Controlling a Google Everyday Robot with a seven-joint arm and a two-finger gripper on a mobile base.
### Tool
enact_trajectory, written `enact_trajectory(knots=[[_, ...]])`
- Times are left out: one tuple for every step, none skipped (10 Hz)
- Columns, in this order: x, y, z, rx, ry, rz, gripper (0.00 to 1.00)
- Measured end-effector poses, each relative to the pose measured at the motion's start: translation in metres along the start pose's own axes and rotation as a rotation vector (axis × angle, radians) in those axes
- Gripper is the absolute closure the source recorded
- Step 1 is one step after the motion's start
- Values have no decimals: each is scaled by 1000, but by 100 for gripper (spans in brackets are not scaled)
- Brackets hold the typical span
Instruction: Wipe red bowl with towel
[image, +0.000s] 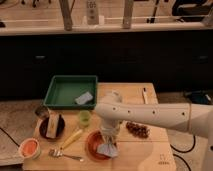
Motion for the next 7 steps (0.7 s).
enact_trajectory(knots=[[9,5,1,-3,0,23,100],[23,7,-1,-7,3,41,100],[34,5,-3,-8,6,45,100],[40,2,-4,-10,6,41,100],[44,-7,-5,-10,7,22,100],[42,-19,-5,-8,8,-3,100],[41,-29,-6,-6,8,-28,100]])
